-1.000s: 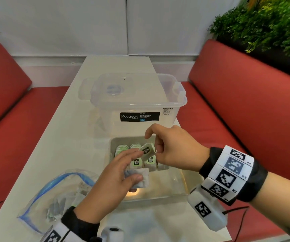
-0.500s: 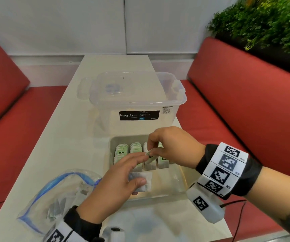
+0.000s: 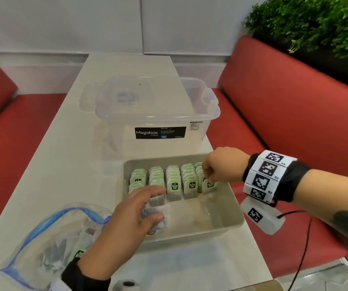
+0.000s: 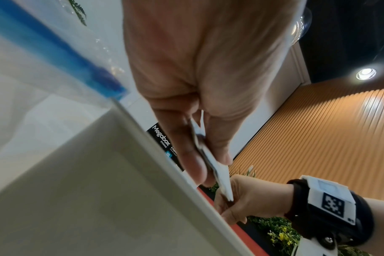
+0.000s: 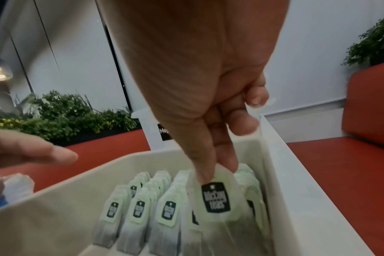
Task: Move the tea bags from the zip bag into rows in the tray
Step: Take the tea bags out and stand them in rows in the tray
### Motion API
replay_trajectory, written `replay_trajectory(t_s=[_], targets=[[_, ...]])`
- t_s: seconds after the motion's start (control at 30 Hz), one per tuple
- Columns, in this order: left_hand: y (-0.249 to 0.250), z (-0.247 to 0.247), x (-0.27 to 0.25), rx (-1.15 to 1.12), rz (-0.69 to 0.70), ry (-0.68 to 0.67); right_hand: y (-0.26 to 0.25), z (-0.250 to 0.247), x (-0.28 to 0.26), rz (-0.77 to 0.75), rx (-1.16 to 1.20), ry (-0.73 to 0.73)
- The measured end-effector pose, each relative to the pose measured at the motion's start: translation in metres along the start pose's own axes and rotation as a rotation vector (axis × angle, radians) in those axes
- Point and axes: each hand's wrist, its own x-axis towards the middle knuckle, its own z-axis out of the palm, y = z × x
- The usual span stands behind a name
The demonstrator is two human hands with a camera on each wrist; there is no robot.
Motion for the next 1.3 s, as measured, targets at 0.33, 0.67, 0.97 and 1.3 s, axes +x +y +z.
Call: replay_trajectory(t_s=[0.33,0.67,0.97,1.3], targets=[[-0.011,0.000,0.002,0.012,-0.036,-0.001,-0.002,0.010,0.032,0.016,-0.171,-0.123],[-0.012,-0.003,0.001,0.119,-0.004,0.004,-0.004,0.015,0.049,0.051,-0.311,-0.201],[-0.002,-0.003,0.000,0.143,-0.048,0.033,-0.002,0.011,0.052,0.061,-0.319,-0.185],[-0.002,-0.011,0.011,0.181,-0.035,0.150,-0.043,-0.015,-0.006,-0.273,0.255,0.180]])
